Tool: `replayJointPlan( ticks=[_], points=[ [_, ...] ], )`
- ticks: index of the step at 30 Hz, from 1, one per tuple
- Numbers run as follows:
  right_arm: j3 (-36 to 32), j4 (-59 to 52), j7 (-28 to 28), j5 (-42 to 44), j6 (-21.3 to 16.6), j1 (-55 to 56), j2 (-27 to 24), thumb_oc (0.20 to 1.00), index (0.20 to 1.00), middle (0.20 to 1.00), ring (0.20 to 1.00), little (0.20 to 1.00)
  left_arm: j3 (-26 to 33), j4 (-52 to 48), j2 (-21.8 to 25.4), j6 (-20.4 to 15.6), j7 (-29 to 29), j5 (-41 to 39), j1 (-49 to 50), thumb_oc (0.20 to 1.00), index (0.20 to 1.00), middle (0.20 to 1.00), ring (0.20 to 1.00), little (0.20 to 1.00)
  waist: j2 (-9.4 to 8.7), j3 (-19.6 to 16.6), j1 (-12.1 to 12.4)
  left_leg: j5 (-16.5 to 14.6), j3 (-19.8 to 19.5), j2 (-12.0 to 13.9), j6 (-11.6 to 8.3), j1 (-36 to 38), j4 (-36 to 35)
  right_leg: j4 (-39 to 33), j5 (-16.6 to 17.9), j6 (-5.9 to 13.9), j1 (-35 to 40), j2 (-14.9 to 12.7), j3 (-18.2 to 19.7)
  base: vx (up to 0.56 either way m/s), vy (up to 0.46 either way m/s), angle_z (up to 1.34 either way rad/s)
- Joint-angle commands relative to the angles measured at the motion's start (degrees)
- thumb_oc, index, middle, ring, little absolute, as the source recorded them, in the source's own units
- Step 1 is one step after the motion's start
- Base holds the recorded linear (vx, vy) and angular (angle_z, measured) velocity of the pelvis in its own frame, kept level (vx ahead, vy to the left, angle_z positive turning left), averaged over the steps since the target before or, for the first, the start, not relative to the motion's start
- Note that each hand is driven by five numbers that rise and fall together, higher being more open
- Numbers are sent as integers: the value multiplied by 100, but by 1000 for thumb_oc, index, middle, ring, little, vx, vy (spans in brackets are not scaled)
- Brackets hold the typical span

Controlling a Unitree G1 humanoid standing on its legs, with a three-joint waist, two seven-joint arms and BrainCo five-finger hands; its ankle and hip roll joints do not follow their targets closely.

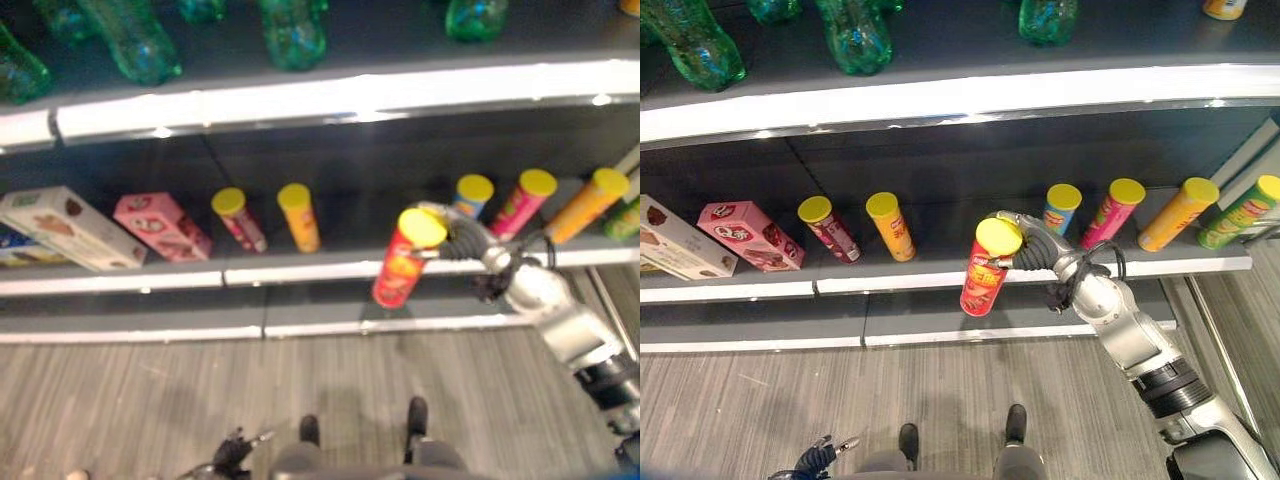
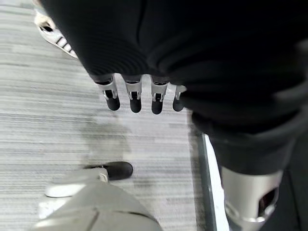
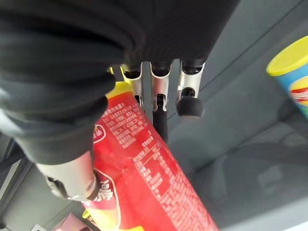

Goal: Put the goods on the table back onto the shelves and tidy them up.

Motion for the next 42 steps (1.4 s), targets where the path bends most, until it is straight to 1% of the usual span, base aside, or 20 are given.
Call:
replayJointPlan(
  ticks=[1,6,7,8,9,10,11,12,13,14,15,16,21,24,29,35,42],
  points=[
    [-47,-28,-613,-424,-146,-902,84,200,200,200,200,200,-239,271,226,-33,148,115,-256,1000,1000,1000,1000,1000,62,24,73,-144,339,-130,-62,24,40,499,-1072,435,528,-270,50,-18,8,13],
    [-17,457,-1366,-1120,-55,-1343,308,200,200,200,200,200,-423,213,173,-81,252,53,-302,1000,1000,1000,1000,1000,235,178,137,-97,293,-148,-83,-68,40,720,-1140,431,377,-346,29,-55,15,11],
    [94,919,-1707,-1300,36,-1691,489,200,200,200,200,200,-722,-30,196,-242,222,-19,-524,1000,1000,1000,1000,1000,308,256,116,-67,278,-157,-88,-117,40,821,-1144,432,275,-379,47,-80,29,9],
    [119,957,-1727,-1298,26,-1729,495,200,200,200,200,200,-712,-28,194,-242,219,-22,-533,1000,1000,1000,1000,1000,309,264,110,-66,281,-158,-87,-120,40,835,-1149,432,264,-380,52,-80,35,9],
    [132,1106,-1893,-1430,33,-1880,526,200,200,200,200,200,-720,-61,190,-211,249,-103,-584,1000,1000,1000,1000,1000,355,293,112,-44,274,-156,-92,-154,40,883,-1159,434,200,-391,51,-95,29,14],
    [109,1448,-2175,-1544,159,-2118,465,200,200,200,200,200,-834,-115,149,-220,341,-204,-635,1000,1000,1000,1000,1000,440,380,132,-6,245,-159,-109,-219,40,988,-1169,429,90,-420,29,-129,40,20],
    [95,1590,-2309,-1617,219,-2237,445,200,200,200,200,200,-880,-131,157,-240,356,-218,-667,1000,1000,1000,1000,1000,497,435,142,21,225,-163,-119,-262,40,1038,-1181,425,20,-430,41,-100,29,17],
    [102,1601,-2315,-1617,216,-2248,445,200,200,200,200,200,-878,-130,154,-240,356,-219,-673,1000,1000,1000,1000,1000,499,436,141,23,225,-162,-119,-267,40,1047,-1184,424,10,-431,42,-127,14,11],
    [99,1818,-2520,-1692,245,-2561,444,200,200,200,200,200,-986,-164,163,-258,372,-263,-729,1000,1000,1000,1000,1000,587,551,170,78,190,-164,-138,-365,40,1118,-1190,416,-128,-443,38,-92,2,3],
    [108,1832,-2527,-1690,241,-2577,444,200,200,200,200,200,-983,-162,159,-259,372,-263,-736,1000,1000,1000,1000,1000,589,551,168,80,190,-163,-138,-373,40,1127,-1192,415,-140,-443,40,-148,6,3],
    [113,2110,-2697,-1730,310,-2789,415,200,200,200,200,200,-1053,-160,173,-292,392,-277,-797,1000,1000,1000,1000,1000,656,611,191,125,174,-151,-164,-449,40,1162,-1187,412,-231,-458,20,-59,3,0],
    [119,2120,-2702,-1728,307,-2799,415,200,200,200,200,200,-1051,-158,171,-293,393,-278,-802,1000,1000,1000,1000,1000,657,611,190,127,173,-151,-165,-455,40,1166,-1187,412,-238,-457,20,-91,2,3],
    [209,2616,-2923,-1696,370,-3138,350,200,200,200,200,200,-1178,-185,251,-352,425,-326,-941,1000,1000,1000,1000,1000,801,769,261,266,97,-98,-239,-716,40,1232,-1164,418,-498,-447,-13,-70,-5,5],
    [247,2724,-2952,-1677,385,-3183,371,200,200,200,200,200,-1199,-180,262,-373,429,-321,-955,1000,1000,1000,1000,1000,816,774,279,292,81,-88,-256,-782,40,1209,-1149,421,-520,-446,-34,-24,-10,10],
    [278,2756,-2937,-1659,392,-3114,392,200,200,200,200,200,-1244,-157,232,-364,432,-337,-1029,1000,1000,1000,1000,1000,832,779,283,316,36,-80,-287,-873,40,1200,-1127,441,-559,-469,-88,0,-1,11],
    [397,2614,-2831,-1806,399,-2972,574,200,200,200,200,200,-1208,-86,174,-326,442,-313,-1076,1000,1000,1000,1000,1000,788,761,282,277,33,-105,-282,-858,40,1156,-1100,451,-515,-497,-106,18,18,10],
    [551,2706,-2726,-1938,413,-3016,552,200,200,200,200,200,-1168,-75,181,-338,448,-357,-1124,1000,1000,1000,1000,1000,762,772,278,276,35,-109,-304,-856,40,1152,-1080,454,-513,-529,-118,0,0,0]
  ],
)
